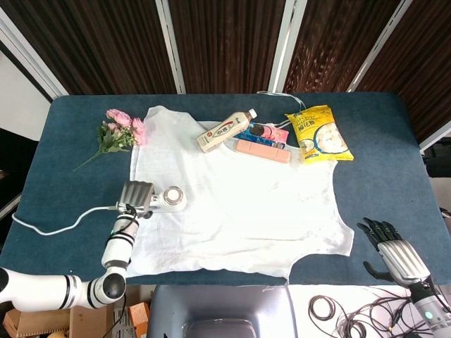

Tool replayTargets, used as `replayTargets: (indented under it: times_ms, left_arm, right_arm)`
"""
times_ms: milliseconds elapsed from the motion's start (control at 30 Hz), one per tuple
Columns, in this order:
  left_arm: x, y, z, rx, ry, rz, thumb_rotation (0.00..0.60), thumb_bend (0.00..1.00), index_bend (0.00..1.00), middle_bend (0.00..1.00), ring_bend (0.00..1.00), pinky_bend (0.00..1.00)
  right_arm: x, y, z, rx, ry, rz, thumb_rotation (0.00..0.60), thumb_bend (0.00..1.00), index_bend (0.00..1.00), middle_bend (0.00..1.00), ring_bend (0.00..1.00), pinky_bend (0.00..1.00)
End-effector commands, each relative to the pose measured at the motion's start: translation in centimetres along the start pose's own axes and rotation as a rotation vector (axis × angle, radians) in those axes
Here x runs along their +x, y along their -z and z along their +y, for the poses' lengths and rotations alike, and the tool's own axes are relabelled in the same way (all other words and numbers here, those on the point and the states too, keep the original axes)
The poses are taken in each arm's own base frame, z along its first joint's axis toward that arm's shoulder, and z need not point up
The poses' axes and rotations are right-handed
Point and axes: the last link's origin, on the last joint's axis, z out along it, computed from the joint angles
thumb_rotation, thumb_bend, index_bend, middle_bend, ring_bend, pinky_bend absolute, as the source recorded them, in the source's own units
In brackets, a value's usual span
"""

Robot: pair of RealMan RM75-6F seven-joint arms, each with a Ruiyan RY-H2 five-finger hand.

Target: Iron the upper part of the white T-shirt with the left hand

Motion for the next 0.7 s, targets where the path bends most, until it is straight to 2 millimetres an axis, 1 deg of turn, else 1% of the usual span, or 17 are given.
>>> replayTargets:
  times_ms: [33, 100, 233, 300, 433, 467, 567, 633, 667, 700]
  left_arm:
    - [-0.7, -1.2, -4.2, 0.099, -0.023, -0.022, 0.6, 0.45, 1.0, 0.79, 0.79, 0.67]
    - [-1.4, -1.5, -6.2, 0.133, -0.042, -0.03, 0.6, 0.45, 1.0, 0.79, 0.79, 0.67]
    - [-2.9, -1.8, -9.2, 0.177, 0.012, -0.075, 0.6, 0.45, 1.0, 0.79, 0.78, 0.67]
    - [-3.4, -2.0, -10.2, 0.186, 0.001, -0.086, 0.6, 0.44, 0.99, 0.77, 0.77, 0.67]
    - [-3.9, -2.1, -11.0, 0.178, 0.014, -0.092, 0.6, 0.43, 0.97, 0.75, 0.75, 0.67]
    - [-4.0, -2.1, -11.1, 0.174, 0.021, -0.096, 0.6, 0.43, 0.94, 0.74, 0.74, 0.66]
    - [-4.2, -1.9, -11.2, 0.151, 0.041, -0.116, 0.6, 0.42, 0.78, 0.66, 0.67, 0.62]
    - [-4.3, -1.7, -11.2, 0.133, 0.054, -0.129, 0.6, 0.38, 0.64, 0.57, 0.58, 0.58]
    - [-4.4, -1.7, -11.2, 0.123, 0.06, -0.138, 0.6, 0.36, 0.59, 0.53, 0.55, 0.56]
    - [-4.5, -1.5, -11.1, 0.111, 0.066, -0.149, 0.6, 0.33, 0.51, 0.46, 0.48, 0.55]
  right_arm:
    - [0.0, 0.0, 0.1, -0.001, -0.001, 0.0, 0.6, 0.31, 0.0, 0.0, 0.0, 0.0]
    - [0.0, 0.1, 0.1, -0.001, -0.002, 0.001, 0.6, 0.31, 0.0, 0.0, 0.0, 0.0]
    - [0.0, 0.0, 0.1, -0.004, -0.001, 0.001, 0.6, 0.31, 0.0, 0.0, 0.0, 0.0]
    - [-0.1, -0.1, 0.0, -0.002, 0.002, -0.005, 0.6, 0.31, 0.0, 0.0, 0.0, 0.0]
    - [-0.2, -0.2, -0.1, -0.004, 0.004, -0.005, 0.6, 0.31, 0.0, 0.0, 0.0, 0.0]
    - [-0.2, -0.3, -0.1, -0.006, 0.004, -0.003, 0.6, 0.31, 0.0, 0.0, 0.0, 0.0]
    - [-0.2, -0.3, -0.1, -0.009, 0.005, -0.004, 0.6, 0.31, 0.0, 0.0, 0.0, 0.0]
    - [-0.3, -0.4, -0.1, -0.01, 0.006, -0.007, 0.6, 0.31, 0.0, 0.0, 0.0, 0.0]
    - [-0.3, -0.4, -0.1, -0.009, 0.007, -0.008, 0.6, 0.31, 0.0, 0.0, 0.0, 0.0]
    - [-0.3, -0.3, -0.1, -0.01, 0.006, -0.007, 0.6, 0.31, 0.0, 0.0, 0.0, 0.0]
